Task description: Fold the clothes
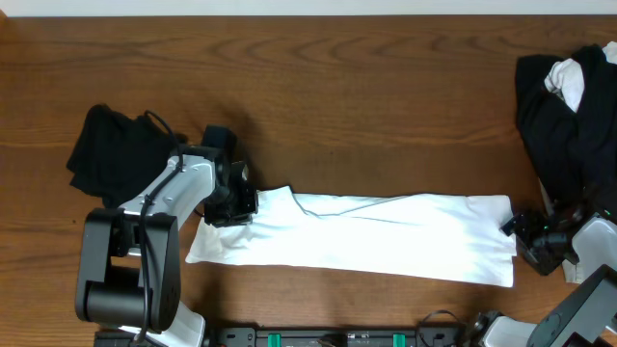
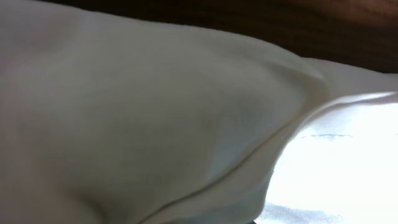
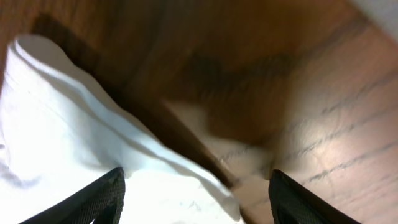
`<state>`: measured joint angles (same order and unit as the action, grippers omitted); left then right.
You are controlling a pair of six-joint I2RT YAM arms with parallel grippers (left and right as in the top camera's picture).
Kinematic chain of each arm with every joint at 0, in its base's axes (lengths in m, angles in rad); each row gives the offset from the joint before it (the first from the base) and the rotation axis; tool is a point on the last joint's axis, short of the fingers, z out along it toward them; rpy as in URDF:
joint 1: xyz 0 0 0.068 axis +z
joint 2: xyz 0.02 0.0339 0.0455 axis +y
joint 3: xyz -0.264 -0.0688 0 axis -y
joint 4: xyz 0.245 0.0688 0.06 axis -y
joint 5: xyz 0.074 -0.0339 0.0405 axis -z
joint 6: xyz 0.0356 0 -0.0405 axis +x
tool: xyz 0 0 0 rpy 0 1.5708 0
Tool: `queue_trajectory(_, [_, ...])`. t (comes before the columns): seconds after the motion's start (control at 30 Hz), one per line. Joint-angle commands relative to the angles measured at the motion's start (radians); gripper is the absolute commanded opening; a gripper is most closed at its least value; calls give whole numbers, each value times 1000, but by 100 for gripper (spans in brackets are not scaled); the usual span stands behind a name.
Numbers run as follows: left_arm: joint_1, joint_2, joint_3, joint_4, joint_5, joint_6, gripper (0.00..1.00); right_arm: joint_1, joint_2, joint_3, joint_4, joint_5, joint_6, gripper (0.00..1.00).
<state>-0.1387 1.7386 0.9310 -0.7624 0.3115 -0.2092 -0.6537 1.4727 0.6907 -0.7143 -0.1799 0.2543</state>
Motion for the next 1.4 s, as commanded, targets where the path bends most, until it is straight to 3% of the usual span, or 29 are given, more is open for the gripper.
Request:
queue_trajectory(0.0, [5, 56, -18, 16, -88, 9, 12, -8, 7, -2, -12, -13, -12, 74])
queue_trajectory(0.23, [5, 56, -18, 16, -88, 9, 12, -6, 7, -56, 21, -64, -40, 70])
queue_trajectory(0.57, [5, 56, -18, 0, -88, 9, 12, -6, 7, -149, 101, -170, -63, 50])
queue_trajectory(0.93, [5, 56, -18, -7, -88, 9, 12, -6, 7, -149, 72, -176, -78, 48])
queue_trajectory(0.97, [5, 56, -18, -8, -88, 9, 12, -6, 7, -149, 75, -176, -78, 46])
queue_trajectory(1.1, [5, 56, -18, -10, -88, 9, 12, -6, 7, -149, 92, -176, -76, 15])
queue_trajectory(1.2, [5, 56, -18, -12, -82, 8, 12, -6, 7, -149, 106, -175, -76, 1])
queue_trajectory(1.37, [5, 50, 2, -19, 0, 9, 6, -6, 6, -124, 121, -176, -73, 1])
